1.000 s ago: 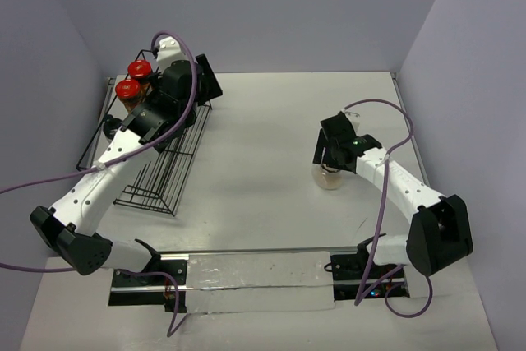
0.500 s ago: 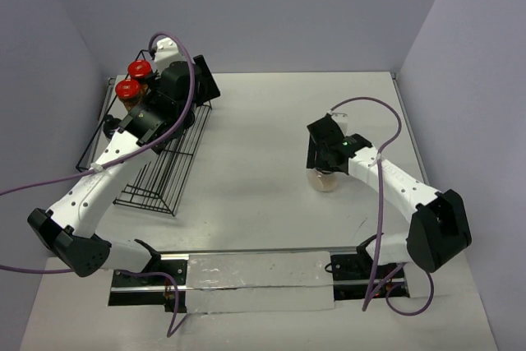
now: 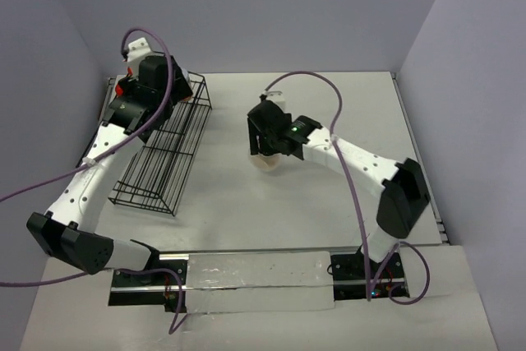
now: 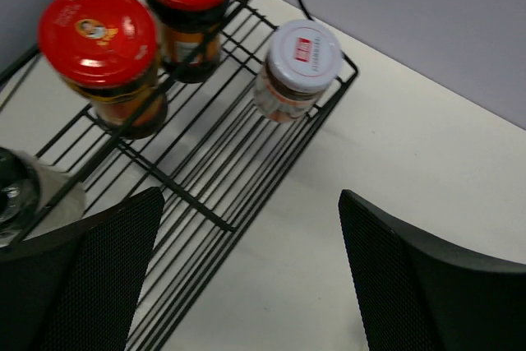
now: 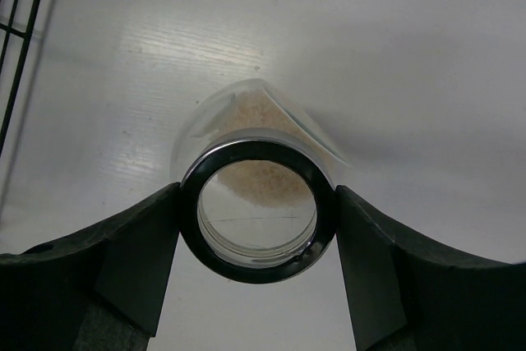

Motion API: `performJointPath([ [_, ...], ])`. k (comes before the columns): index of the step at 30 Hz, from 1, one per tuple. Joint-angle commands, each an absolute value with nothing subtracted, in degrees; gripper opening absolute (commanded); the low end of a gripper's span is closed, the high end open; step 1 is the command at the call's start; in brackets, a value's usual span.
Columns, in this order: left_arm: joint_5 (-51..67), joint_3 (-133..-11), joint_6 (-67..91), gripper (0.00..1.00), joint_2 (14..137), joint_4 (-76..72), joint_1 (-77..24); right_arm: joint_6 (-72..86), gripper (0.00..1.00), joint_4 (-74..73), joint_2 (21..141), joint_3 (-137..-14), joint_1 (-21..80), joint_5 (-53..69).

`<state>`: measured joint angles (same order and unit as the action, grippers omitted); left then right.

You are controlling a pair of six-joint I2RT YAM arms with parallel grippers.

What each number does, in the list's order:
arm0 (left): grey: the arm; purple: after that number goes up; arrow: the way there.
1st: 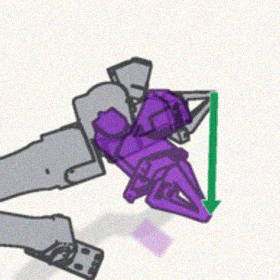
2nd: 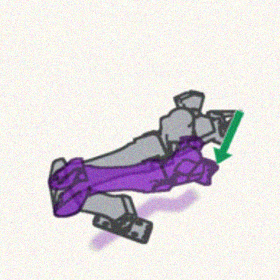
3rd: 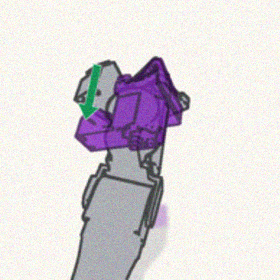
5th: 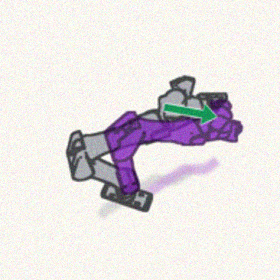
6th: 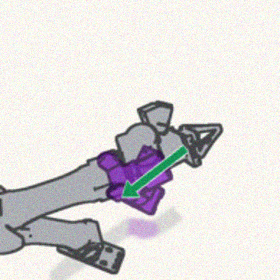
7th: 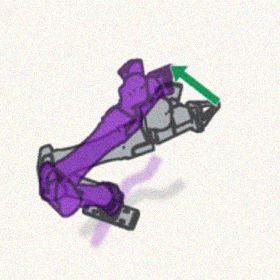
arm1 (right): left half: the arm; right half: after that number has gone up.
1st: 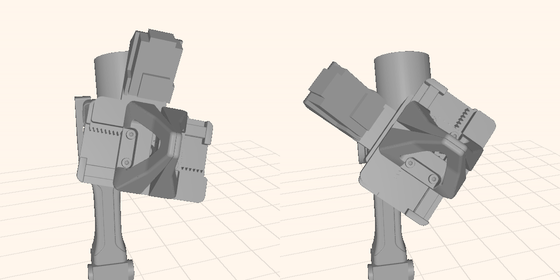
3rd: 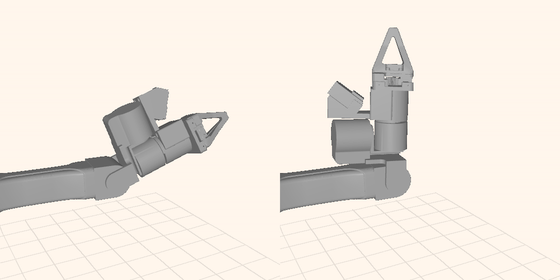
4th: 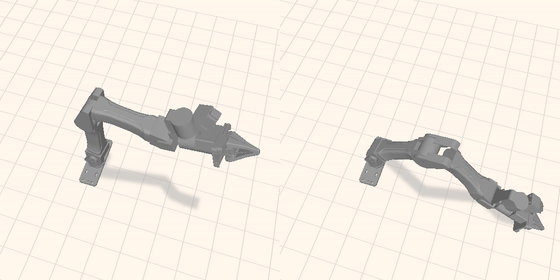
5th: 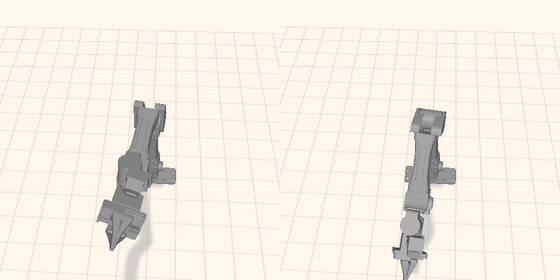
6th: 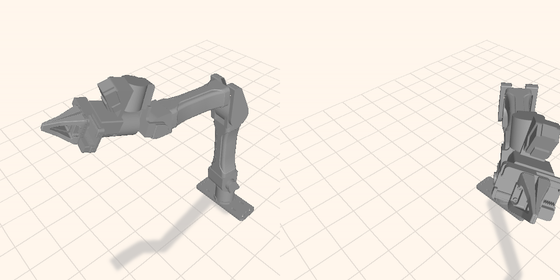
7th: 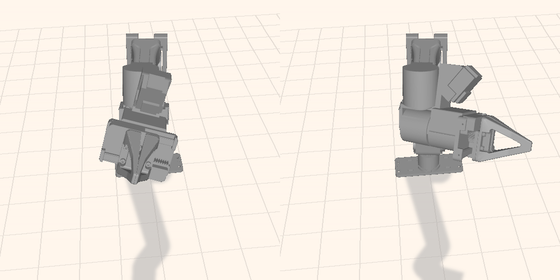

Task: Organize the condiment bottles

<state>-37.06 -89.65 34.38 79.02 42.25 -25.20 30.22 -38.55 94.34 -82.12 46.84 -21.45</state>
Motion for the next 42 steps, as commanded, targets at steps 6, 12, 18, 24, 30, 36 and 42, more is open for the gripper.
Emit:
performJointPath([
  [6,-31.2,-86.4,37.7,0.95,73.7,43.2,-22.9,31.9,0.49,-36.0,107.5,-93.3,50.9,-22.5],
  [12,-27.4,-85.4,37.7,0.95,75.3,42.3,-22.9,31.9,1.00,-31.9,103.5,-88.8,51.1,-22.0],
  [18,-24.8,-86.5,37.7,0.95,78.2,42.1,-23.9,31.9,1.00,-32.2,95.7,-85.1,50.5,-23.8],
  [24,-21.5,-87.6,34.9,0.95,84.3,41.7,-29.1,33.0,1.00,-29.1,76.9,-67.3,43.3,-21.4],
  [30,-19.2,-87.6,33.2,0.95,90.3,40.9,-35.3,32.1,1.00,-30.3,62.6,-49.7,31.0,-20.7],
  [36,-14.7,-86.1,31.5,0.95,93.7,40.1,-40.9,31.1,1.00,-34.6,53.7,-45.7,22.9,-18.3],
  [42,-18.7,-87.4,31.5,0.96,98.2,42.4,-45.6,31.4,1.00,-36.8,51.8,-50.2,22.5,-16.1],
])
